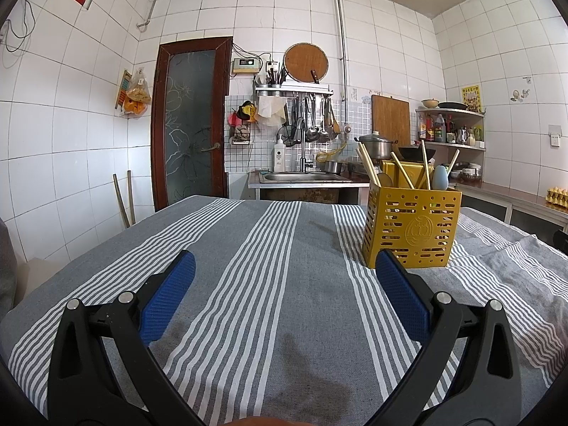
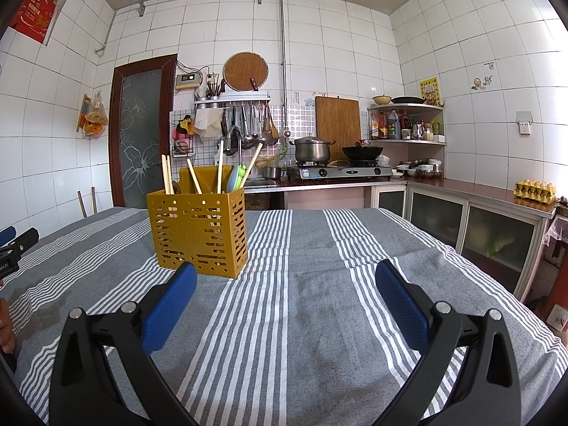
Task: Organize utensils
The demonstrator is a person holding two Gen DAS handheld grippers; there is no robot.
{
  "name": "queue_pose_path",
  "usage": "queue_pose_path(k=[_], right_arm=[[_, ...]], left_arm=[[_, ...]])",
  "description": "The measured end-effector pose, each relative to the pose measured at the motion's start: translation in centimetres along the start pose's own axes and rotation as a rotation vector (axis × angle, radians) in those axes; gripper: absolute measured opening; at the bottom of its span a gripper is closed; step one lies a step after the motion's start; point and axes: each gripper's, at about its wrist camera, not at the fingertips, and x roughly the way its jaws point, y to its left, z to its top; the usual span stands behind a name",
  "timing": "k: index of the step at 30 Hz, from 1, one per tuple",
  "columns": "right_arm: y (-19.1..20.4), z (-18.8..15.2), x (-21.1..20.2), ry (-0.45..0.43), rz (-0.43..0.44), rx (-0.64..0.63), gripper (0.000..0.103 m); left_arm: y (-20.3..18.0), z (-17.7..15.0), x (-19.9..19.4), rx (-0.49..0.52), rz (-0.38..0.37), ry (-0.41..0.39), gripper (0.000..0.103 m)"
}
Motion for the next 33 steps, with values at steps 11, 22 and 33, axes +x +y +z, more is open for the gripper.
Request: queue_pose_path(k=[11, 22, 33], right_arm=[[-0.02, 0.01, -0.01, 0.000, 0.000, 0.000, 0.098], [-0.01, 0.00, -0.03, 0.000, -0.001, -0.003, 0.098], [-0.06, -0.05, 0.00, -0.001, -0.002, -0.003, 0.098]], left_arm=[[-0.05, 0.06, -0.05, -0.002, 0.002, 0.001, 0.098], [-0.42, 0.22, 0.03, 0.012, 0.009, 0.012, 0.098], [-0.37, 0.20, -0.12, 0.000, 0.009, 0.009, 0.098]])
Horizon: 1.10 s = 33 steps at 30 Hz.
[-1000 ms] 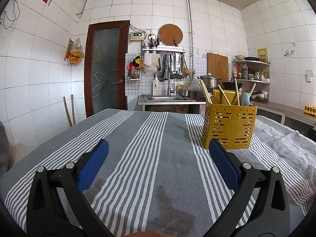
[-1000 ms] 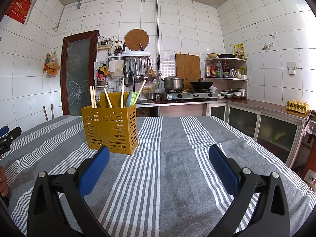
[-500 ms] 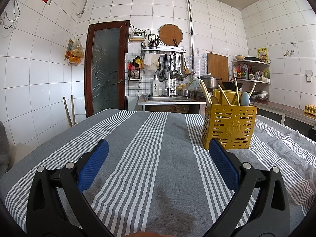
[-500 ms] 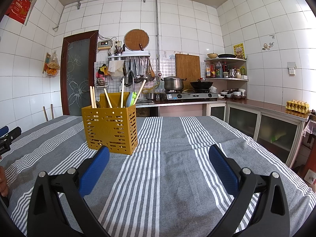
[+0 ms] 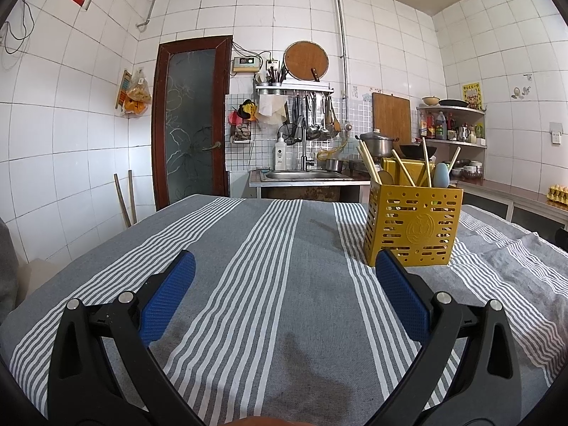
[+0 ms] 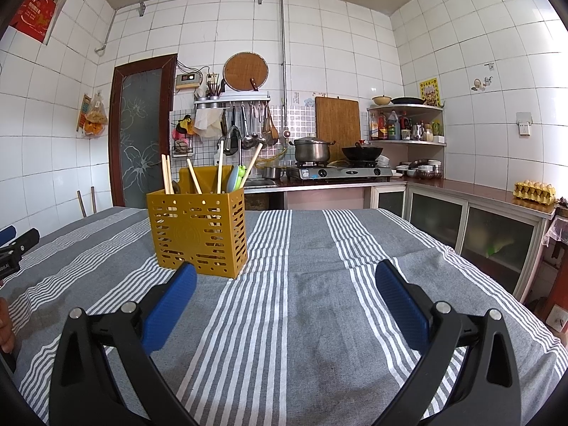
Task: Organize utensils
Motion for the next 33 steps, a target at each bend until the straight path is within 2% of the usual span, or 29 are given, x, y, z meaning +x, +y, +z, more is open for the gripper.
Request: queue_pose_path(k=[33], right_arm=[[0.03, 0.01, 0.03, 0.001, 0.000, 0.001, 0.098]], left_arm=[[-0.26, -0.24, 0.13, -0.006, 0.000, 0.006, 0.098]])
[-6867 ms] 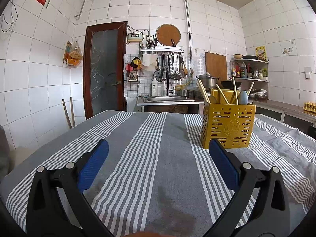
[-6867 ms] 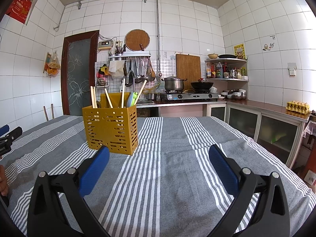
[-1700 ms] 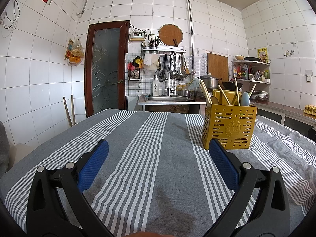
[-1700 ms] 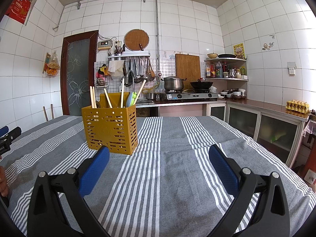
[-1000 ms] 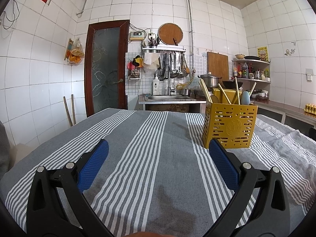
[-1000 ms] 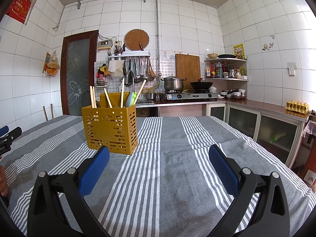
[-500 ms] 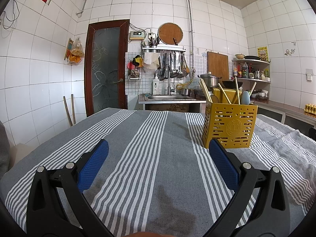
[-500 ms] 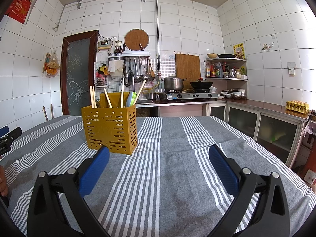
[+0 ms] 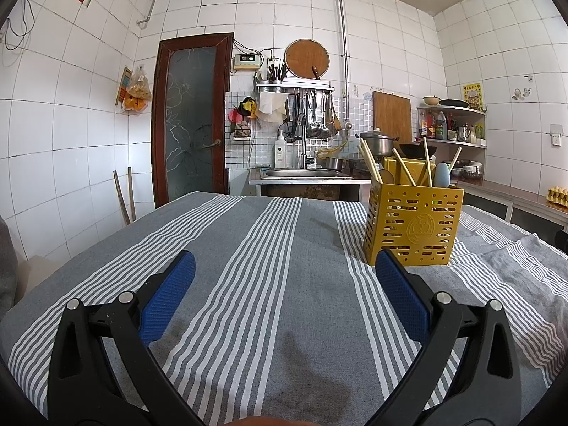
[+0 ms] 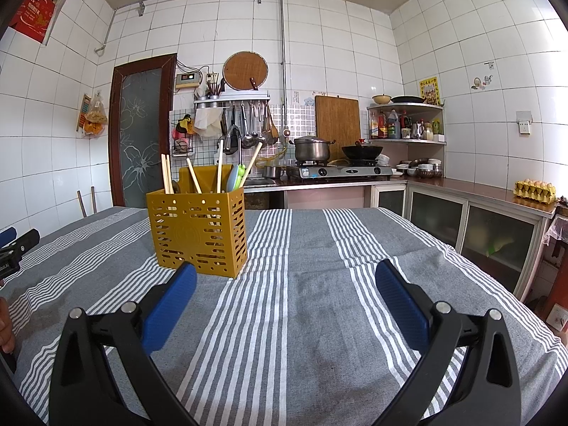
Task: Organize utensils
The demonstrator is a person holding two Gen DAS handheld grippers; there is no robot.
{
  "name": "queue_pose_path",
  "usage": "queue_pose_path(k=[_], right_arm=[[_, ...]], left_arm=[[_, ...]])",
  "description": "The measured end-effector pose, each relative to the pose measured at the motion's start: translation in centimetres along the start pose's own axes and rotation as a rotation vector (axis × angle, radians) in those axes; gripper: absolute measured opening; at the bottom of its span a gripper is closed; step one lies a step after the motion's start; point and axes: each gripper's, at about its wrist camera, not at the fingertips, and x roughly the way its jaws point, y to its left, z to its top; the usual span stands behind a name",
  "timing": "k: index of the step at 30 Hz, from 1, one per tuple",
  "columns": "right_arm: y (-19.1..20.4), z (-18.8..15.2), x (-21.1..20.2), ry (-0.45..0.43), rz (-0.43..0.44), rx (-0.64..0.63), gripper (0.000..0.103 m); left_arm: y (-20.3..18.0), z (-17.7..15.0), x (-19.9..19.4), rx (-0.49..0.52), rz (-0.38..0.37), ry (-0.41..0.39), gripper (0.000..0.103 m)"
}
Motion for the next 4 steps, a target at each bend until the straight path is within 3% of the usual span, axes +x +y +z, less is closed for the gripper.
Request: queue_pose_path(k=[4], right_arm=[[0.00, 0.00, 0.00, 0.000, 0.000, 0.000, 0.098]], left_arm=[[0.03, -0.01, 0.00, -0.001, 0.000, 0.001, 0.098]])
